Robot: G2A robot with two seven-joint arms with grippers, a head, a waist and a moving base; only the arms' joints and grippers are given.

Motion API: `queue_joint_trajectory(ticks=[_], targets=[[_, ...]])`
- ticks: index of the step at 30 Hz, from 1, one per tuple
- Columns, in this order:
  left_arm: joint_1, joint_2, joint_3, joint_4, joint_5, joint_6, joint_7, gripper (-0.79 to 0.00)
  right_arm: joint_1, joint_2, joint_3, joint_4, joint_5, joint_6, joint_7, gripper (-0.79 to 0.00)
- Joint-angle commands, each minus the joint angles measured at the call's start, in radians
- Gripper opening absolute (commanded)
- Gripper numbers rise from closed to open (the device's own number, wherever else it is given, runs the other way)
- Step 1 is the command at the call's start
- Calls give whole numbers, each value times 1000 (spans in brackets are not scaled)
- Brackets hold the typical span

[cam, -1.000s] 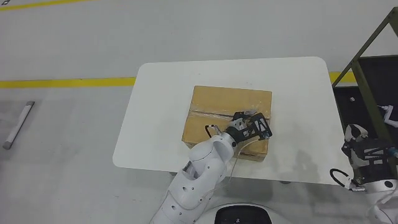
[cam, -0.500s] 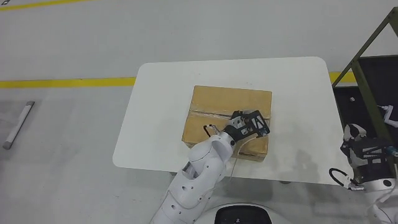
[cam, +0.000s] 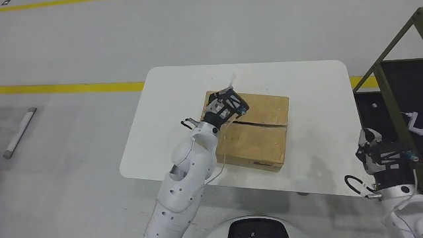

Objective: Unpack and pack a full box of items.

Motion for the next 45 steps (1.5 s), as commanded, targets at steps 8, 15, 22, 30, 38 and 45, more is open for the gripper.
queue_joint_trajectory(ticks=[8, 15, 22, 30, 38, 45], targets=[[-2, 29, -158, -14, 100, 22, 0, -785, 43, 0, -38, 17, -24, -16, 11, -785], [7, 54, -264, -48, 185, -41, -7, -785, 51, 0, -48, 21, -30, -21, 15, -785], [38, 68, -313, -49, 228, -55, -9, -785, 55, 0, -61, 21, -41, -22, 23, -785], [65, 81, -374, -28, 270, 3, -12, -785, 62, 0, -71, 21, -51, -23, 32, -785], [80, 90, -418, 36, 293, 63, -33, -62, 57, 0, -75, 19, -53, -18, 35, -785], [90, 93, -426, 46, 289, 80, -57, 0, 54, 0, -69, 18, -55, -16, 39, -785]])
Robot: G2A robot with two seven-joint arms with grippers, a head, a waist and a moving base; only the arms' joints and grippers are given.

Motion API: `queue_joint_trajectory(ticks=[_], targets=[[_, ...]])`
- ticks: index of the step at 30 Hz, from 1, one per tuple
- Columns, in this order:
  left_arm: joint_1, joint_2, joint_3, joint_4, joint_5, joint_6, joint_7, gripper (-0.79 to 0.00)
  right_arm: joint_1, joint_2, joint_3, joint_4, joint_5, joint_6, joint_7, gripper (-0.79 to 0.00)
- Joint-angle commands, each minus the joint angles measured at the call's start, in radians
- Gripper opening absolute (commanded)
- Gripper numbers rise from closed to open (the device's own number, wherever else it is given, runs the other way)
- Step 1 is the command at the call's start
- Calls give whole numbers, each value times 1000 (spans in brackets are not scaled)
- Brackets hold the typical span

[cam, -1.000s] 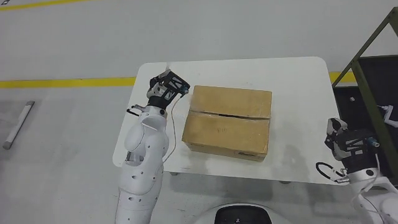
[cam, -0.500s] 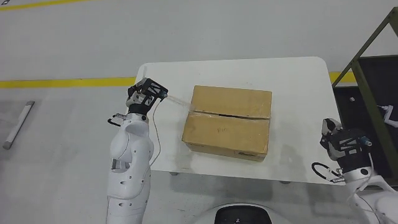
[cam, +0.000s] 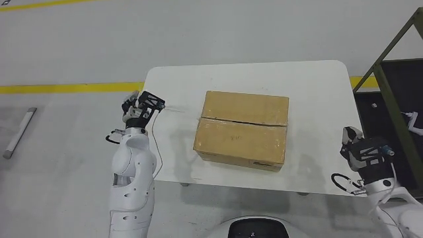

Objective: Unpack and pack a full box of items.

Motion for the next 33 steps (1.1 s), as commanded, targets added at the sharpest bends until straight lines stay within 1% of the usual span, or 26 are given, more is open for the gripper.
queue_joint_trajectory(ticks=[1, 5, 8, 11, 15, 19, 20, 22, 23, 25, 26, 28, 30, 33], targets=[[-1, 2, -7, 2, 3, 3, -1, 0, -1, 0, 2, 0, -1, 0, 2, -785], [-4, 10, -42, 2, 27, 5, -9, 0, -5, 1, 7, -1, -3, 1, 3, -785], [-7, 14, -56, -19, 31, -2, 0, 0, -6, 1, 10, -2, -3, 1, 3, -785], [-1, 16, -39, -59, 12, -40, 32, 0, -6, 1, 15, -2, -3, -1, 5, -785], [8, 13, -10, -111, -20, -56, 20, 0, -5, 2, 19, -1, -5, 0, 6, -785], [15, 5, 65, -149, -90, -128, 37, 0, -8, 2, 24, -2, -9, -1, 5, -785], [17, 1, 90, -161, -131, -140, 35, 0, -9, 2, 26, -3, -9, 0, 5, -785], [25, -12, 159, -185, -253, -177, 17, 0, -11, 3, 30, -5, -11, 1, 5, -785], [28, -18, 202, -199, -304, -210, 11, 0, -12, 3, 33, -7, -11, 3, 4, -785], [29, -26, 265, -223, -342, -246, -3, 0, -14, 3, 38, -10, -11, 4, 5, -785], [31, -31, 313, -236, -375, -269, -8, 0, -17, 3, 43, -12, -12, 7, 4, -785], [29, -39, 375, -232, -416, -287, -15, 0, -24, 3, 50, -15, -14, 8, 3, -785], [20, -44, 431, -213, -425, -328, -11, 0, -33, 3, 56, -19, -12, 9, 0, -785], [2, -48, 487, -181, -419, -366, -8, 0, -49, 2, 67, -26, -8, 17, -4, -785]])
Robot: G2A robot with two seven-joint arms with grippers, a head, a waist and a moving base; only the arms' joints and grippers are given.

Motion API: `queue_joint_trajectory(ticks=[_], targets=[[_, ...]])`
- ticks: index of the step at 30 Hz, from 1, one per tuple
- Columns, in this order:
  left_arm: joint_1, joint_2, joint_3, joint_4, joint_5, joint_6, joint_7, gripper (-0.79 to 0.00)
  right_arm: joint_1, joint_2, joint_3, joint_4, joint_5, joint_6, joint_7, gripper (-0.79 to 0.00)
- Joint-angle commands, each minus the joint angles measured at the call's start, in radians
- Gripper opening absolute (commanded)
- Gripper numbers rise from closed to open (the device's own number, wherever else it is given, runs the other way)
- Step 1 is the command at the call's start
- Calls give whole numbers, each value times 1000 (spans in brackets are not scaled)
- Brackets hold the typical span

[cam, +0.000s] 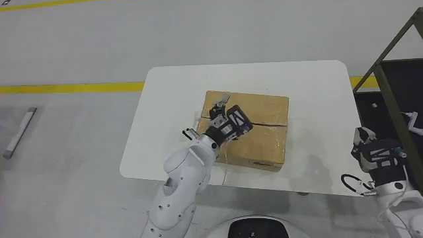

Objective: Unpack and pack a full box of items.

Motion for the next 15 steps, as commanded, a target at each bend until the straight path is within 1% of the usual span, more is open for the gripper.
queue_joint_trajectory(ticks=[1, 6, 9, 14, 15], targets=[[-15, -2, 32, 27, 8, -22, -5, 0, -12, -1, 7, -6, 4, 7, -3, -785], [-58, -5, 75, 99, 48, -50, -3, 0, -44, -3, 24, -18, 16, 23, -12, -785], [-84, -4, 83, 159, 98, -26, 0, 0, -59, -4, 35, -25, 22, 32, -16, -785], [-117, -7, 97, 215, 133, 21, 30, 0, -77, -6, 50, -29, 28, 36, -21, -785], [-128, -6, 106, 227, 163, 24, 36, 0, -78, -6, 51, -30, 28, 36, -21, -785]])
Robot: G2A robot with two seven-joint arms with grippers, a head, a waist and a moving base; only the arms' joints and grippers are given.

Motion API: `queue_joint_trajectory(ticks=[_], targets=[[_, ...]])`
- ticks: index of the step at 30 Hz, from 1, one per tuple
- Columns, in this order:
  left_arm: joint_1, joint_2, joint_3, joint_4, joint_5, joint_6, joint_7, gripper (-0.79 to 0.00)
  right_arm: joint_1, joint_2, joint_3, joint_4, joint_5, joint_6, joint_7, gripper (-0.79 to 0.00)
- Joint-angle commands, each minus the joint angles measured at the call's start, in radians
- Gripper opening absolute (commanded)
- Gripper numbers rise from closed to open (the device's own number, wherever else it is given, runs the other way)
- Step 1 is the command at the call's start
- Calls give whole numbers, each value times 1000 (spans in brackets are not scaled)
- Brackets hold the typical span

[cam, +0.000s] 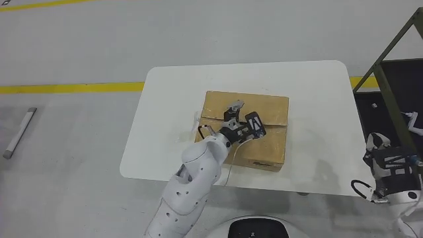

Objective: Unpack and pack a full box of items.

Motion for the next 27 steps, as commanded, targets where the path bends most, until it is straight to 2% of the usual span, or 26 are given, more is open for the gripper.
queue_joint_trajectory(ticks=[1, 7, 12, 13, 14, 15, 16, 18, 22, 27], targets=[[-15, 1, 13, 23, 44, 9, 16, 0, -2, 0, 1, -1, 0, -1, -1, -785], [-61, 0, 53, 92, 147, 44, 68, 0, 1, -2, 4, -2, 2, -1, 3, -785], [-66, -5, 66, 116, 170, 110, 81, 0, 8, -2, 4, 2, 1, -4, 5, -785], [-68, -6, 72, 121, 179, 119, 81, -105, 9, -2, 4, 3, 1, -4, 6, -785], [-70, -7, 74, 124, 184, 121, 84, -249, 10, -3, 4, 3, 0, -4, 5, -785], [-69, -7, 73, 127, 180, 130, 86, -440, 11, -3, 3, 4, 0, -6, 4, -785], [-70, -8, 75, 129, 186, 140, 90, -489, 12, -3, 3, 5, 0, -7, 3, -785], [-70, -9, 73, 131, 182, 155, 95, -785, 13, -3, 4, 6, -1, -8, 3, -785], [-64, -13, 68, 130, 158, 189, 114, -785, 16, -4, 2, 10, -1, -9, 5, -785], [-31, -18, 61, 81, 83, 206, 113, -785, 16, -5, 3, 13, -1, -10, 4, -785]])
